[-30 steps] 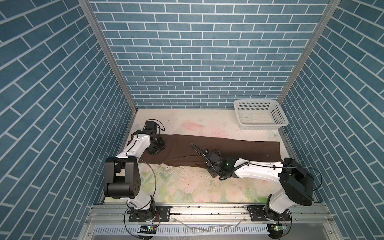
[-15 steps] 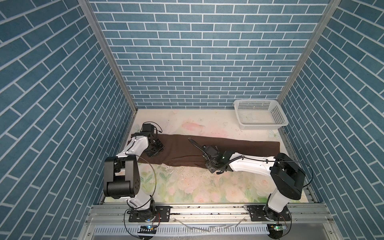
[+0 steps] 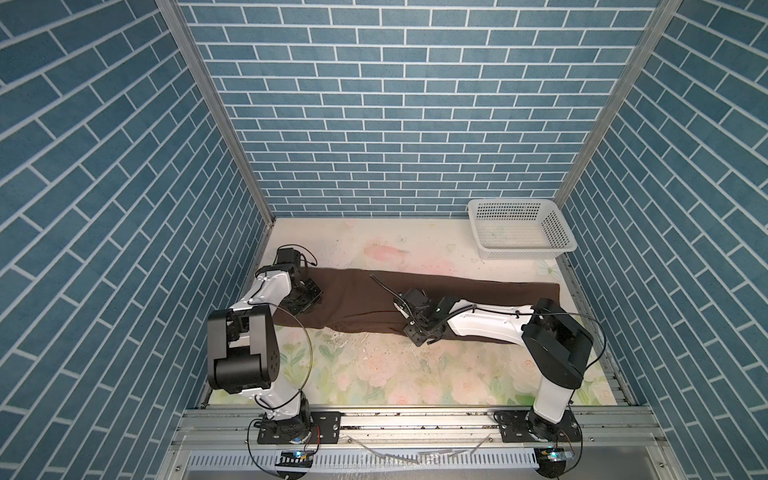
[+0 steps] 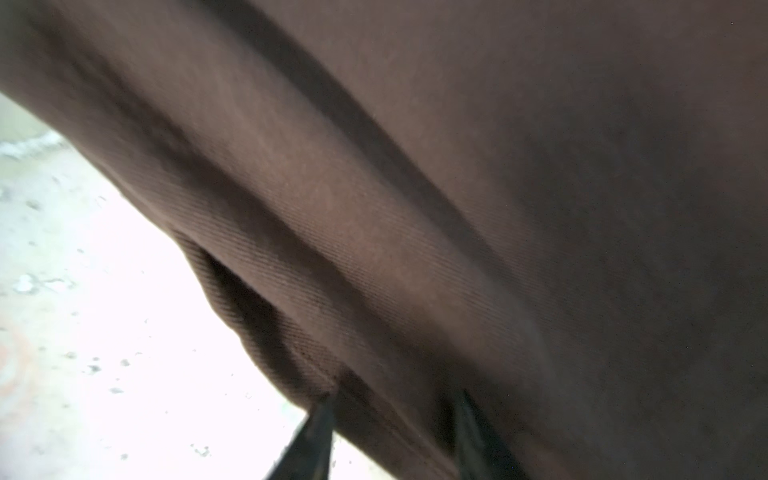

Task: Fold and stack the trousers

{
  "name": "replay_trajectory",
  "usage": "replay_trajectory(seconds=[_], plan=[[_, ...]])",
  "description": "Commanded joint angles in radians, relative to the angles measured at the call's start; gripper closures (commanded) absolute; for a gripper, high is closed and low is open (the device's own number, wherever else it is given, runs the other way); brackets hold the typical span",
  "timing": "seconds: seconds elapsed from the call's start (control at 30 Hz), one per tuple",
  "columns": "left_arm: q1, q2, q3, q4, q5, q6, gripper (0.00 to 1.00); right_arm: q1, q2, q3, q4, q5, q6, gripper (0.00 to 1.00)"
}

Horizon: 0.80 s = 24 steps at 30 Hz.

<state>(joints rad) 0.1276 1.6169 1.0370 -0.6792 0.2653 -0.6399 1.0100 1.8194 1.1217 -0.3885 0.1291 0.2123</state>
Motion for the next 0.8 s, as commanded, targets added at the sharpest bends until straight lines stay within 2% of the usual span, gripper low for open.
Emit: replay_trajectory(seconds=[0.0,0.13,0.23,0.3,0.47,0.5,0.57,0.77], plan=[[0.012,-0.037,-0.02,-0.012,0.011,0.012,0.7,-0.024,-0.005,0.029,0.006,-0.004,0.01,0.63],[0.015,-0.055,-0.019,-0.019,0.01,0.014,0.7,-0.05,-0.015,0.015,0.02,0.0,0.023,0.64],[0.018,-0.075,-0.031,-0.023,0.007,0.011,0.7,-0.05,-0.013,0.007,0.038,0.002,0.016,0.57],[0.018,-0.09,-0.045,-0.02,0.005,0.008,0.69,-0.052,-0.005,0.006,0.047,-0.007,0.014,0.58],[0.032,-0.095,-0.06,-0.019,0.015,0.01,0.69,-0.055,0.002,-0.002,0.063,-0.058,0.024,0.75],[0.037,-0.094,-0.058,-0.019,0.02,0.01,0.69,-0.055,-0.005,-0.008,0.065,-0.064,0.026,0.8],[0.044,-0.094,-0.056,-0.015,0.027,0.01,0.69,-0.056,-0.025,-0.012,0.049,-0.059,0.028,1.0],[0.049,-0.092,-0.049,-0.017,0.03,0.013,0.69,-0.054,-0.106,-0.034,-0.015,-0.052,0.024,1.0]])
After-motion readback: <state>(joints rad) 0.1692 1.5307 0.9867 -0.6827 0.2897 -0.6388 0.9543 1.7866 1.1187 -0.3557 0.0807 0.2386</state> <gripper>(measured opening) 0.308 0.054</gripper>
